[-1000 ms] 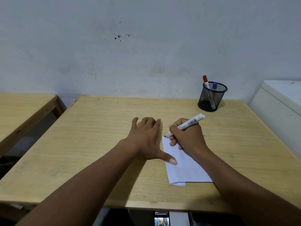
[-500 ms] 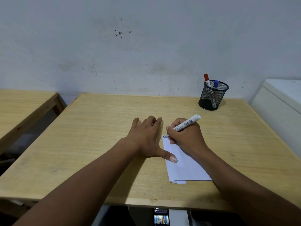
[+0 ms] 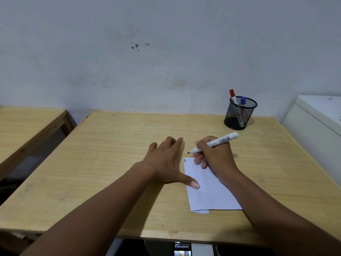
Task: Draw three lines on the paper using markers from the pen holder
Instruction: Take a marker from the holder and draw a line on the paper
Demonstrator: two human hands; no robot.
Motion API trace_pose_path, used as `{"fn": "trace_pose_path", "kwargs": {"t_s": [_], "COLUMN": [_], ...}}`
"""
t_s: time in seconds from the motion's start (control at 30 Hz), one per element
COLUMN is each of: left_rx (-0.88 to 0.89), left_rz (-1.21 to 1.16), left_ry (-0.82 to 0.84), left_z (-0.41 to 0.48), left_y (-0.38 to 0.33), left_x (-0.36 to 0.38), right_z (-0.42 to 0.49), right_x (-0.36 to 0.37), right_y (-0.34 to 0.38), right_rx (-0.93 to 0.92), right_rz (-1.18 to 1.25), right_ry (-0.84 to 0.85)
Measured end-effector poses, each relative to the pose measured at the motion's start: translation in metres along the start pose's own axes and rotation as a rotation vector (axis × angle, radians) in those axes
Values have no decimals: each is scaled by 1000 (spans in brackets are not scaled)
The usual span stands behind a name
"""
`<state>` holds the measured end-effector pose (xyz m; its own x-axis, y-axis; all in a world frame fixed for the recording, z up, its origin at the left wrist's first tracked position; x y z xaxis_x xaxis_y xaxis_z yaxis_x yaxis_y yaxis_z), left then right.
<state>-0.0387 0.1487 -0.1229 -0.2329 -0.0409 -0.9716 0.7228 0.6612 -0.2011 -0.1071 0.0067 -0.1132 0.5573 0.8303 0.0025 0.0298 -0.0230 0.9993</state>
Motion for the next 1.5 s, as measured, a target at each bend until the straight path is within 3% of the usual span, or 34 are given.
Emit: {"fn": "trace_pose_path", "kwargs": {"t_s": [0.2,0.47,0.67,0.8,1.1,1.5], "left_rx": [-53,-5,-132,-123,-83,-63], "left_rz": [-216,-243,-1046,-1294,-1426,-1451], "left_ry": [-43,-200,-424,-394,-305,-320], "left_z": [7,21,40,56,85,105], "left_y": [14,24,32,9,-26,-31], "left_x": [-15,-41,-98,-125,-131,-124], "right_z": [11,38,55,62,73,84], "right_x": [-21,-32,-46,-51,-60,-66], "right_y": [3,53,76,93,111,102], "right_rx": [201,198,213,188,154,127], "right_rz": [348,297,305,335,418,423], "right_ry": [-108,78,68,63,55,101]}}
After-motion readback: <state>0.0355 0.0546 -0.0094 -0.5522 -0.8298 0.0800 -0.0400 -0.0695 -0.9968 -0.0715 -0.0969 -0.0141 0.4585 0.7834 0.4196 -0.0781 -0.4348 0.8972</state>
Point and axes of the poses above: each hand's wrist, its own z-axis towards the middle knuckle, its own x-axis out of the palm, y = z × x, the point moved 9 cm from there along z, towards the middle knuckle, and after that the axes turned 3 degrees about z, right-handed, at the moved point
